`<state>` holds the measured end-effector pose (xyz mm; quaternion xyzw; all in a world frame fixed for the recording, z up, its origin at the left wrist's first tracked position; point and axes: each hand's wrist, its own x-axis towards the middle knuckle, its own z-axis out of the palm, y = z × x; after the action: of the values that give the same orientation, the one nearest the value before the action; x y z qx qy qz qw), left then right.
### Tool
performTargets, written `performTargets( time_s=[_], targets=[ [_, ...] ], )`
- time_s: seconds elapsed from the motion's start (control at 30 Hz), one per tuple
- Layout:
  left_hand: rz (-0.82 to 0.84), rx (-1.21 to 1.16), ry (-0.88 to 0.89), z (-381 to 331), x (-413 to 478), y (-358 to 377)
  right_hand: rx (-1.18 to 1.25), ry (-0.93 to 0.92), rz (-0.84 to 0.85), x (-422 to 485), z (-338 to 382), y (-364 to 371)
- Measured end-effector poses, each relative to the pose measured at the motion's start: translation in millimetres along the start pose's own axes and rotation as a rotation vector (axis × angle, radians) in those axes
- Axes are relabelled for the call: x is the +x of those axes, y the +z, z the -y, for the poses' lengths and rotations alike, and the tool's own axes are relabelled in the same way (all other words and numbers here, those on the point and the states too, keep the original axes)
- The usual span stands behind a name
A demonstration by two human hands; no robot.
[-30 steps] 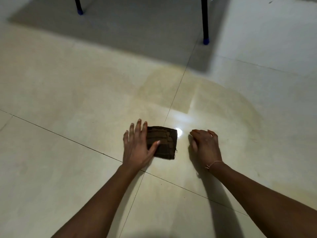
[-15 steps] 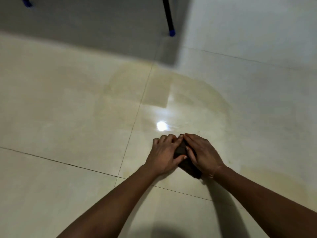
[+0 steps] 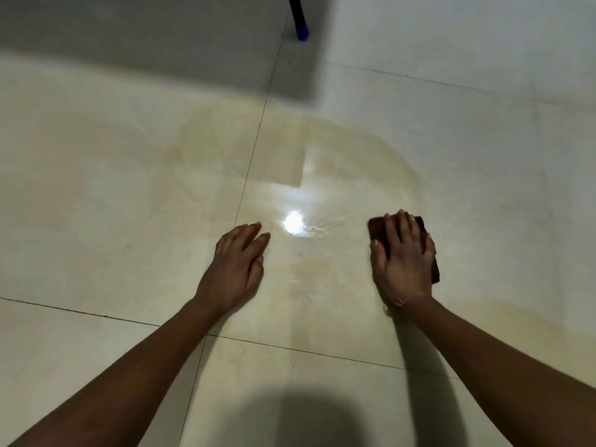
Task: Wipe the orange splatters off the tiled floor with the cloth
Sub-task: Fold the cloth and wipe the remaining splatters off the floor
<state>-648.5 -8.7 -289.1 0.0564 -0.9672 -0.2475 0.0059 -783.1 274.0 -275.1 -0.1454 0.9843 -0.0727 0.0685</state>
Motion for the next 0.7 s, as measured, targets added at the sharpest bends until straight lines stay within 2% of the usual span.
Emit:
performTargets(
  time_s=[0.07,0.1,0.23,0.33,0.4,0.47,0.53,0.6,0.63,0.7],
  targets=[
    [0.0,-0.02,0.011,4,1,0,0.001,0.075,-0.03,16,31,2],
    [-0.012,-0.049,0.006,7,0,0,-0.002,0.008,-0.03,15,53,6],
    [-0.154,-0.281,-0.111,7,1,-7,0.001,-0.56,0.085,-50,134,26],
    [-0.243,-0.352,-0.208,9,-8,-12,-0.015,-0.9,0.2,-112,150,40],
    [-0.242,-0.273,-0.218,13,-24,-18,-0.02,-1.062,0.293,-142,135,42],
    [-0.193,-0.197,-0.259,10,-46,-27,0.011,-1.107,0.451,-162,113,29],
    [-0.073,-0.177,-0.345,-7,-68,-42,0.081,-1.002,0.705,-168,88,3],
    [0.099,-0.224,-0.429,-39,-84,-66,0.176,-0.707,0.887,-157,59,-39],
    [0.171,-0.255,-0.458,-51,-87,-69,0.203,-0.504,0.94,-146,44,-50],
    [0.322,-0.358,-0.492,-100,-84,-110,0.236,-0.154,0.914,-122,20,-120]
  ],
)
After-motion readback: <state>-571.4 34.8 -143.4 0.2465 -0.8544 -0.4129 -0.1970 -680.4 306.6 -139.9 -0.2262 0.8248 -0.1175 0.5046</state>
